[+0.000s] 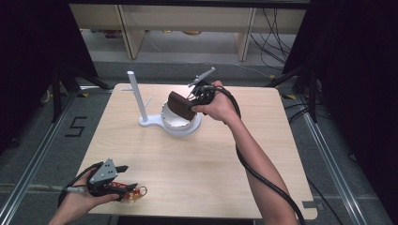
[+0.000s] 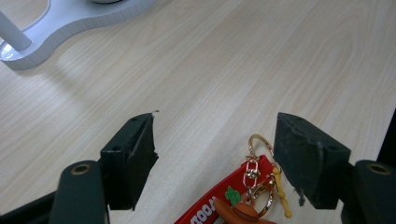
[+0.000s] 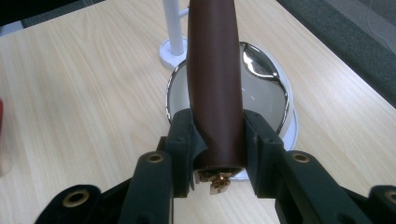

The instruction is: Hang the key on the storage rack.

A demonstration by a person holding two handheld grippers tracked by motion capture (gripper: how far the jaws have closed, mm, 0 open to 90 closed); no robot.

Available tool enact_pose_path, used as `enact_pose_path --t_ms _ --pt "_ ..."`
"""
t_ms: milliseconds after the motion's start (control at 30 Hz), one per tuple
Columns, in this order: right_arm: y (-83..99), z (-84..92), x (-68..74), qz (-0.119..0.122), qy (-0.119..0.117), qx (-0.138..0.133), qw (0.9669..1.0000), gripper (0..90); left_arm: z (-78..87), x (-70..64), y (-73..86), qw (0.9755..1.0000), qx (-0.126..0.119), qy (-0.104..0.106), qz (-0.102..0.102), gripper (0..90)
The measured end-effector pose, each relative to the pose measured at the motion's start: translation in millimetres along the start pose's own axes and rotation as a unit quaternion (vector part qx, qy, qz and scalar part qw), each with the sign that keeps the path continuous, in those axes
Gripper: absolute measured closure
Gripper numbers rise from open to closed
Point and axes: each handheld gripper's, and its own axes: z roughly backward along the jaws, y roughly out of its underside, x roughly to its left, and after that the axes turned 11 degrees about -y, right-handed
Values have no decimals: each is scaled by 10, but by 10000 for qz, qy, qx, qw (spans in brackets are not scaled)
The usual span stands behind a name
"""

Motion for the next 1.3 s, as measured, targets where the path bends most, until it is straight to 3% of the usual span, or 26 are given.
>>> enact_pose_path --t_ms 67,167,233,267,367,400,433,500,800,833,867,900,933,967,1033,1100,1167,1233,1300 --pt "-6 -34 -1 -239 17 40 9997 675 -3 1 5 10000 -2 -25 16 289" --pt "-7 -71 -26 -115 41 -52 9999 675 -5 1 12 10000 0 -13 10 289" --pt "-13 -91 -24 -207 18 24 9998 675 -5 1 13 10000 3 -10 9 289" --pt "-19 -112 -47 -4 30 8 10000 675 -5 0 14 10000 3 -9 16 289" --pt "-24 -159 -47 28 -18 11 10000 675 -7 1 15 10000 12 -10 7 289" --pt "-24 -176 -26 -121 -7 37 9999 675 -7 -8 18 10000 22 -14 73 289" --pt "-27 -196 -40 13 -24 32 10000 675 -7 -7 16 10000 16 -15 58 289" --pt "-22 -251 -37 -87 -23 67 9999 675 3 -5 8 10000 61 -14 26 289" --pt "25 -476 -117 -83 24 210 9997 669 -23 -9 -6 10000 20 22 -13 289" --pt "33 -495 -107 -190 33 259 9995 665 -25 -10 -9 10000 13 24 -18 289" --pt "45 -537 -130 -48 12 122 9999 659 -26 -19 -7 10000 22 30 43 289" --pt "57 -568 -123 -159 81 97 9998 651 -27 -12 -10 10000 18 27 -22 289" --pt "57 -568 -123 -159 81 97 9998 620 -27 -12 -10 10000 20 28 -23 289" --pt "69 -578 -135 -192 239 44 9995 555 -27 -10 -9 10000 20 32 -22 289" --pt "77 -567 -152 -117 344 -38 9993 540 -23 -16 -11 10000 43 45 56 289" --pt "85 -517 -135 -273 453 -85 9986 529 -27 -2 -2 10000 3 24 10 289" --pt "99 -443 -147 -118 629 -149 9978 532 -27 3 -1 10000 18 6 7 289" --pt "127 -351 -130 -122 758 -226 9968 547 -31 3 -4 10000 20 9 14 289" --pt "159 -270 -114 -220 739 -247 9967 562 -32 5 -8 10000 8 6 18 289"
